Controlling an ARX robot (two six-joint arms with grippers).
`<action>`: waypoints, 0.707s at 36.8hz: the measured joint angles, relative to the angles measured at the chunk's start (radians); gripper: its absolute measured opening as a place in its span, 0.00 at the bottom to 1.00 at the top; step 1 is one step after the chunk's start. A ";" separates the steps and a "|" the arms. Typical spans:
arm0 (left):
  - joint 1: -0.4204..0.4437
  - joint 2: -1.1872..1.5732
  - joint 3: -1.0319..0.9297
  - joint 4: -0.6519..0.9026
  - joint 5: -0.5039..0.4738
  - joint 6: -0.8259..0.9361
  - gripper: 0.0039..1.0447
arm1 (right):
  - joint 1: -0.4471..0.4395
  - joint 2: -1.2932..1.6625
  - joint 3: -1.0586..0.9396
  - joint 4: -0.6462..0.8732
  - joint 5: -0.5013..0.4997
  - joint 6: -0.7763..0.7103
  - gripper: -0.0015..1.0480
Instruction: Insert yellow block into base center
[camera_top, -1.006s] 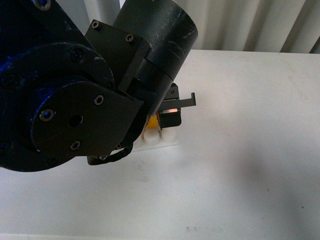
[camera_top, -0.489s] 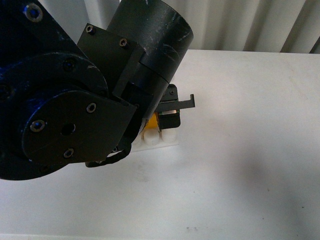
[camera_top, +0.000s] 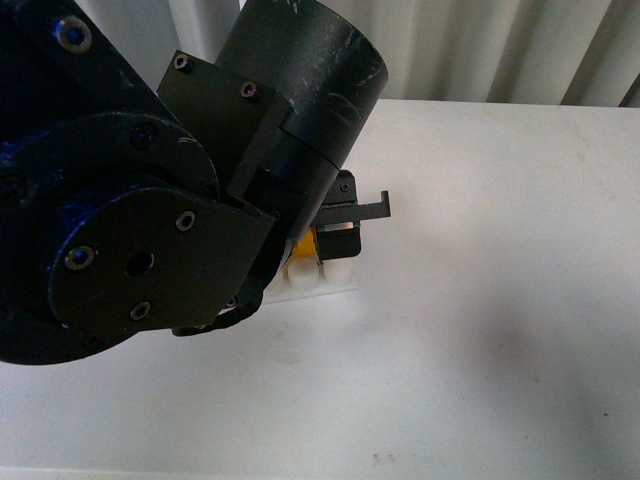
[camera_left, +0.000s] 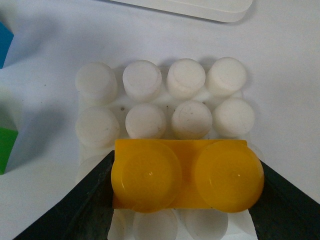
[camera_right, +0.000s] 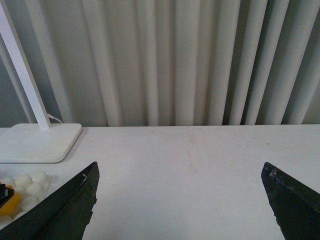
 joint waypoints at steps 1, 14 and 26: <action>-0.001 0.004 0.000 0.001 0.001 0.002 0.63 | 0.000 0.000 0.000 0.000 0.000 0.000 0.91; -0.007 0.032 -0.001 0.014 -0.006 0.027 0.63 | 0.000 0.000 0.000 0.000 0.000 0.000 0.91; -0.009 0.042 0.001 0.014 -0.002 0.064 0.63 | 0.000 0.000 0.000 0.000 0.000 0.000 0.91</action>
